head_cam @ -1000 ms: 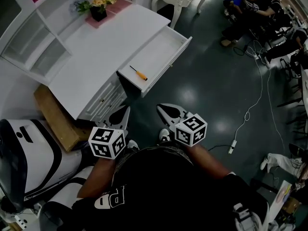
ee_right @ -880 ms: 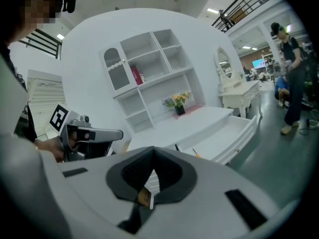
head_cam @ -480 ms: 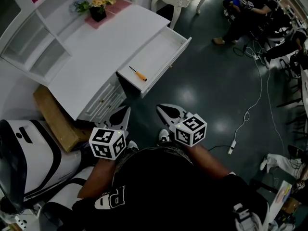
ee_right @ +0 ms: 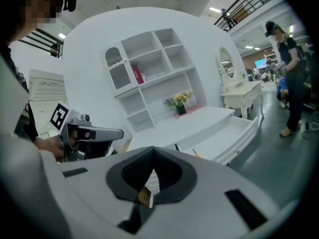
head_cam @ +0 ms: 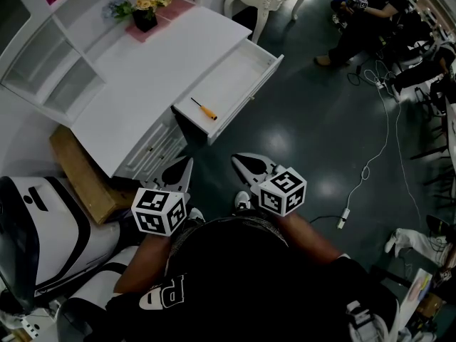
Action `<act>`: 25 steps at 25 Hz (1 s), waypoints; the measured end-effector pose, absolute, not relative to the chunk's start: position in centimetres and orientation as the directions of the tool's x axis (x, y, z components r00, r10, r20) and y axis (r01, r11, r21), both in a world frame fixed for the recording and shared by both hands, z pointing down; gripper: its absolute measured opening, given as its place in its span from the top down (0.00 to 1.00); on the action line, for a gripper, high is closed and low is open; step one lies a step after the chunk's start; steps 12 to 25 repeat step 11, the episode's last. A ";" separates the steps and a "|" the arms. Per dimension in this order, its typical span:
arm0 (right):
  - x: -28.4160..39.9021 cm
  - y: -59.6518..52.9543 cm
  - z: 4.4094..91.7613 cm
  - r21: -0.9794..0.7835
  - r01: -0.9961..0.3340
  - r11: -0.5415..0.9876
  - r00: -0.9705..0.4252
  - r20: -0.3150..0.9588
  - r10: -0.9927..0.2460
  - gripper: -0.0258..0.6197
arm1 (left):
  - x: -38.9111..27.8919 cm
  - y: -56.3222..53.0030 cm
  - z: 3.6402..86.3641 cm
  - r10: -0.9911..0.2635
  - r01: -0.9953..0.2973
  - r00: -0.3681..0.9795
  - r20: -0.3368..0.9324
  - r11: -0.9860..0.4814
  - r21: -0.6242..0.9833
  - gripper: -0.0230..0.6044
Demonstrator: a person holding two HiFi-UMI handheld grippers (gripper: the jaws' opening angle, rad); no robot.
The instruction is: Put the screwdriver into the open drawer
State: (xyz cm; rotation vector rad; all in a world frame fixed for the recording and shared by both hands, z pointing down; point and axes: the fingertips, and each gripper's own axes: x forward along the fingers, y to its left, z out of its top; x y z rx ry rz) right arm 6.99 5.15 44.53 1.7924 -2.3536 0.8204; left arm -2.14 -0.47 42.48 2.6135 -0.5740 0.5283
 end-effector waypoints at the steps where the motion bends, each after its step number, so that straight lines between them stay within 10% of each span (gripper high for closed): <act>1: 7.0 5.2 44.6 -0.367 -0.913 0.177 -0.317 0.367 -0.874 0.95 | -2.1 -0.4 42.5 -0.308 -0.464 0.843 0.440 -0.831 0.307 0.95; 25: 7.2 5.2 44.4 -0.369 -0.911 0.186 -0.325 0.364 -0.873 0.95 | -1.9 -0.3 42.4 -0.314 -0.470 0.840 0.442 -0.827 0.307 0.95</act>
